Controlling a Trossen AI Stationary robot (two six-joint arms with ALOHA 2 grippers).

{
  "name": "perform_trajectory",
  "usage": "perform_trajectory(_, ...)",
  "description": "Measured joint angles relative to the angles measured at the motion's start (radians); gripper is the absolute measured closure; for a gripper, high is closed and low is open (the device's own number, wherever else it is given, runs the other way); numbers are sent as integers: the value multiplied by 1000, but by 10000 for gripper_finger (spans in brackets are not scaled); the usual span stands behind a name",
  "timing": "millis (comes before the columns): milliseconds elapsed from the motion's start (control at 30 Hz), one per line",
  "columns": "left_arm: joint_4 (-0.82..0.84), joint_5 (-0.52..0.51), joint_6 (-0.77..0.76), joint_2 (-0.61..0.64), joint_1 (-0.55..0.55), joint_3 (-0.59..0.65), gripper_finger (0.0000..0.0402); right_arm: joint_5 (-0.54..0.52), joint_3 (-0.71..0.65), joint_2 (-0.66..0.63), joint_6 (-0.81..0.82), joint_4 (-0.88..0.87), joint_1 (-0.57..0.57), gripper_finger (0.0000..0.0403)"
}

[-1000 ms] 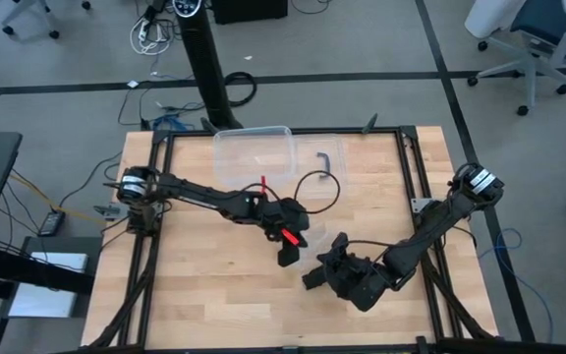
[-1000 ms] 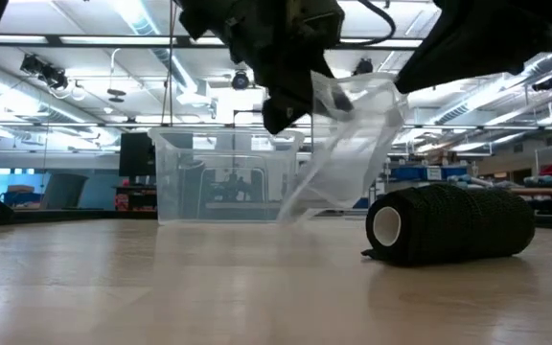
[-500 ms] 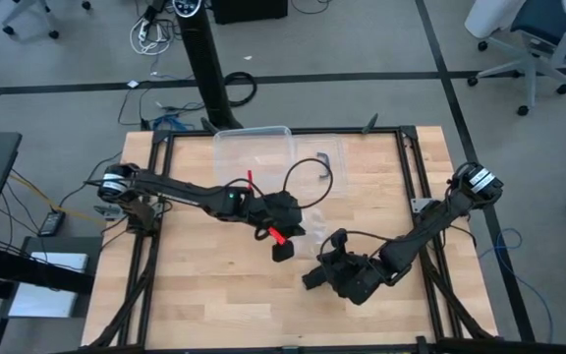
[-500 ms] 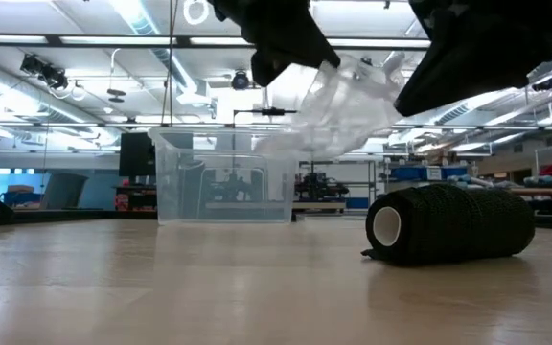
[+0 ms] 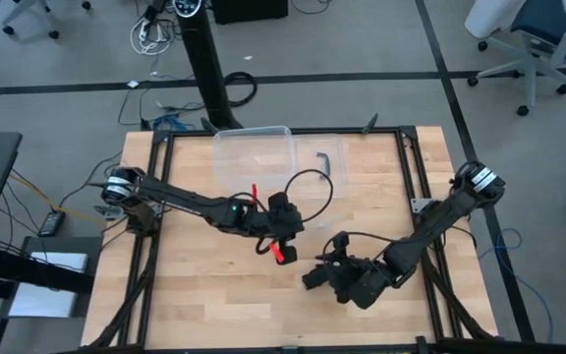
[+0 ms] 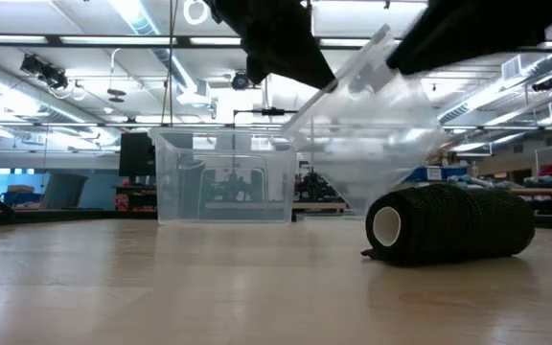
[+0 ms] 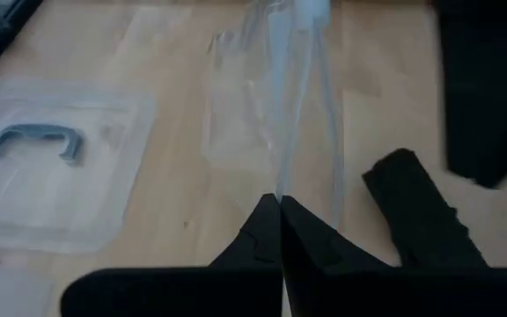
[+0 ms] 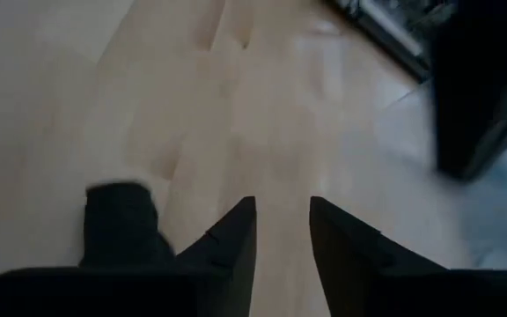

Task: Roll bandage
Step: Open the transparent zip bag

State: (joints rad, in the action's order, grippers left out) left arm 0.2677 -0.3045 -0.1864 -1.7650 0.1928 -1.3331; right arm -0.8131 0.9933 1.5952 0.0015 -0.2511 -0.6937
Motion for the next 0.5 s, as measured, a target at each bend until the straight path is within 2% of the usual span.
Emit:
perform_trajectory(100, -9, -18, 0, -27, 7, 0, 401, -65, 41, -14, -30, 5, -2, 313)
perform_trajectory(267, -49, -22, 0, -62, 13, 0, 401, -71, 82, -12, -70, 6, 59, 391)
perform_trajectory(500, -71, -64, 5, -62, 32, 0, 401, -24, 81, -11, 50, -84, 140, 400)
